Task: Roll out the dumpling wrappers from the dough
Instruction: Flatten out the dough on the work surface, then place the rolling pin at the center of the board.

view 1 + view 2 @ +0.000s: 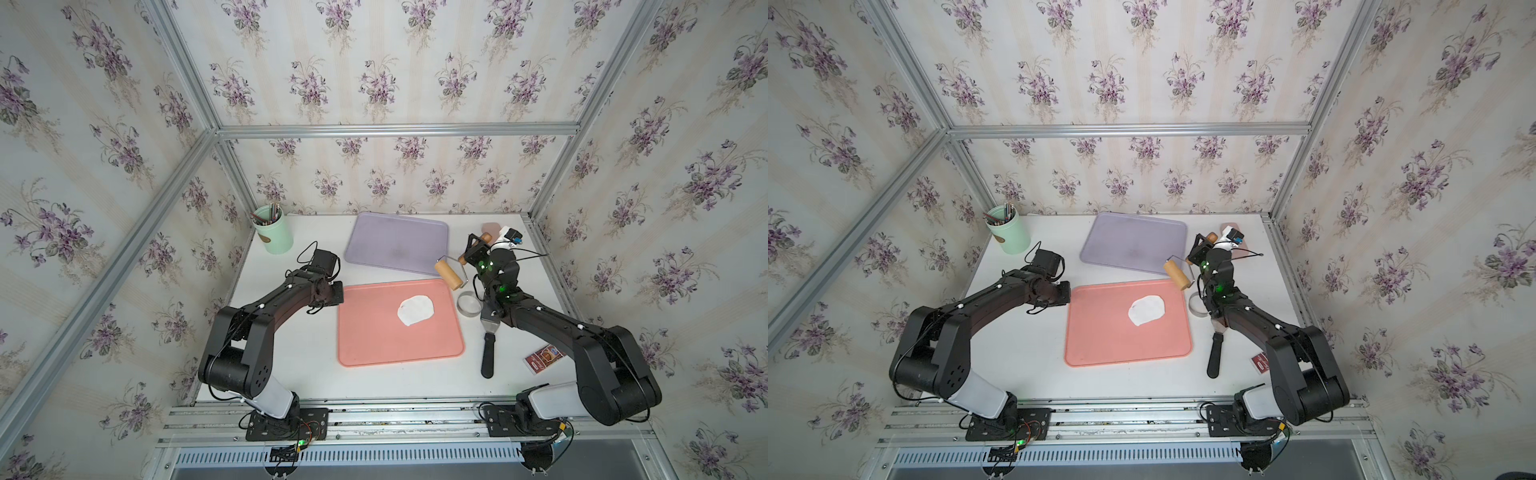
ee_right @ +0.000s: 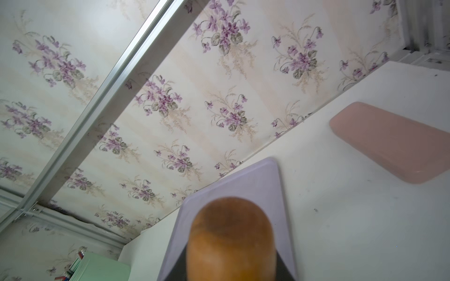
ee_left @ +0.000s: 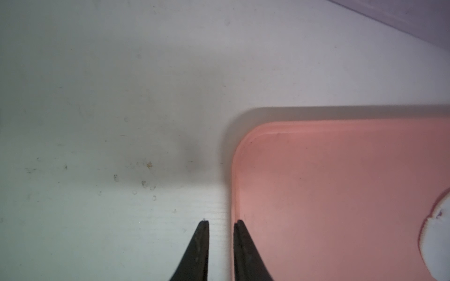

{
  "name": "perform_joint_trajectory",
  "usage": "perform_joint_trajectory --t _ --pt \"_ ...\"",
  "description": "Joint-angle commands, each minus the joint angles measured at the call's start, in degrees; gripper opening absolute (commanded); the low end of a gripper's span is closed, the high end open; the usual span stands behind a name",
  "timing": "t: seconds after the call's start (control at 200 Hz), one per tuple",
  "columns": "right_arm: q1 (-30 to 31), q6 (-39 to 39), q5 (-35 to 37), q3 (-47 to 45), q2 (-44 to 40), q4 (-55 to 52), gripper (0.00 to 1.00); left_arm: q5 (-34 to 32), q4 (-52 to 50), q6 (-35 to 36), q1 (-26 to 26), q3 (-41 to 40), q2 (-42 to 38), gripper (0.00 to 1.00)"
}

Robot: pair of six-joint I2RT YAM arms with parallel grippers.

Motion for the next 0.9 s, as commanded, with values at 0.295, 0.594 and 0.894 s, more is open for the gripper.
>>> perform_joint_trajectory --t 0.295,0.594,0.894 --pt "-16.29 3.86 -11.06 7.62 15.84 -4.69 0.0 1.86 1.97 0.66 -0.81 0.49 -1.14 0.19" --pt "-20.22 8.72 -13.09 13.0 26.97 -3.56 0.0 1.52 2.54 0.64 -0.98 0.17 -1.98 0.19" --pt "-20.93 14.0 -11.32 10.54 27.87 -2.47 0.27 0.82 3.6 0.52 -1.05 -1.21 -2.6 0.19"
